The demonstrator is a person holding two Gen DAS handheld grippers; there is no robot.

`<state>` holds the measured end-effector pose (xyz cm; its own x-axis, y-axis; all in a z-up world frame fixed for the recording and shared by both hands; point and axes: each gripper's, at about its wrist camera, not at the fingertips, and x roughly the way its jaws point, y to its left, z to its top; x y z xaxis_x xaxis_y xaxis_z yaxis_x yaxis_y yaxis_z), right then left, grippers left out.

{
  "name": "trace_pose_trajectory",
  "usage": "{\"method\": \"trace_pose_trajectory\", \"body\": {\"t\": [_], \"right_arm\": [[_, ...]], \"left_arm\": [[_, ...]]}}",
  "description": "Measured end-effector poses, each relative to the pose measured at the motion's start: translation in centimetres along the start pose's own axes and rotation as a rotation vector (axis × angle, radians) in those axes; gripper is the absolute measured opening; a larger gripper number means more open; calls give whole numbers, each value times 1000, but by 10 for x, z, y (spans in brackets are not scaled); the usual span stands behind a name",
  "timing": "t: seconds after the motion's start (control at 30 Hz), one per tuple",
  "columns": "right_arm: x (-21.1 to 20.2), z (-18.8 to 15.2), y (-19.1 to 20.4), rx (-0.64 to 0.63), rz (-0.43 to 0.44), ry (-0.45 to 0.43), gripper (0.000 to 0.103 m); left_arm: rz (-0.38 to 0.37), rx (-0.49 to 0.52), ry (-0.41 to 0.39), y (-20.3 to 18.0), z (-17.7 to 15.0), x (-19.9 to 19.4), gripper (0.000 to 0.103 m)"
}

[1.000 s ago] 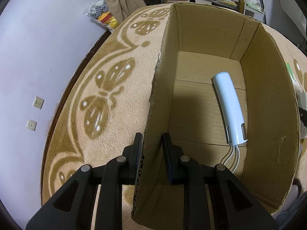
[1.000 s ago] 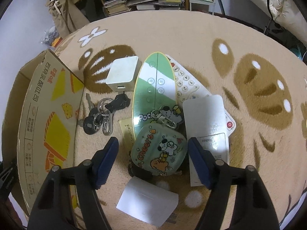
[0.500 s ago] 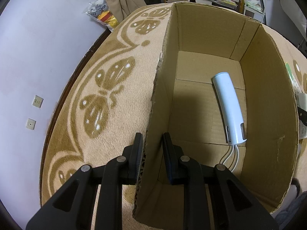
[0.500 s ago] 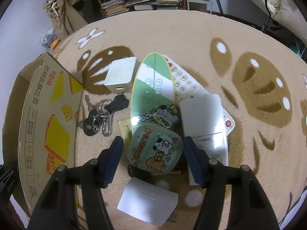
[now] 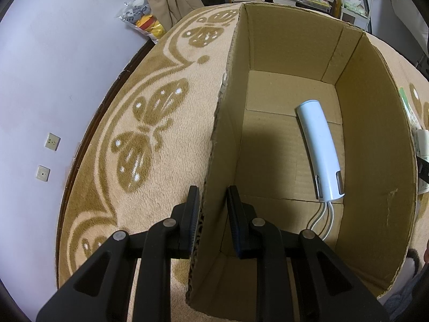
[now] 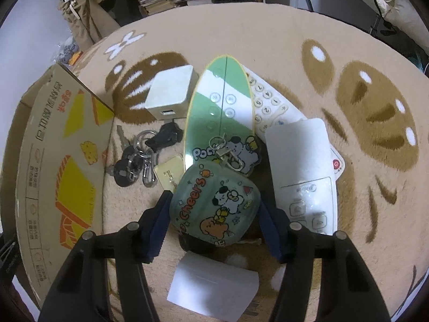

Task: Organize rigid objects
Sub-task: 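Move the right gripper back over the items to the green coin pouch, then grasp the round green Cheers coin pouch with the right gripper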

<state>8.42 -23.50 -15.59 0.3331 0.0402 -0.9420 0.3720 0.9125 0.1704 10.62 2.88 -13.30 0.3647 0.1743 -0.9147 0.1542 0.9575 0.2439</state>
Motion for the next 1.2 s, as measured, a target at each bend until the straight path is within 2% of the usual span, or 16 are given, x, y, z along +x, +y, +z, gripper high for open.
{"method": "trace_pose_trajectory", "body": {"t": [0.37, 0.5, 0.8, 1.2], "right_arm": [[-28, 12, 24, -73, 36, -145, 66], [-37, 15, 37, -105, 76, -183, 66], [-84, 10, 71, -185, 185, -366, 66], [-115, 1, 107, -272, 290, -465, 66]], "left_arm": [[19, 25, -8, -5, -2, -1, 19], [27, 33, -9, -7, -2, -2, 19], [32, 40, -13, -8, -1, -3, 20], [28, 44, -13, -7, -2, -4, 20]]}}
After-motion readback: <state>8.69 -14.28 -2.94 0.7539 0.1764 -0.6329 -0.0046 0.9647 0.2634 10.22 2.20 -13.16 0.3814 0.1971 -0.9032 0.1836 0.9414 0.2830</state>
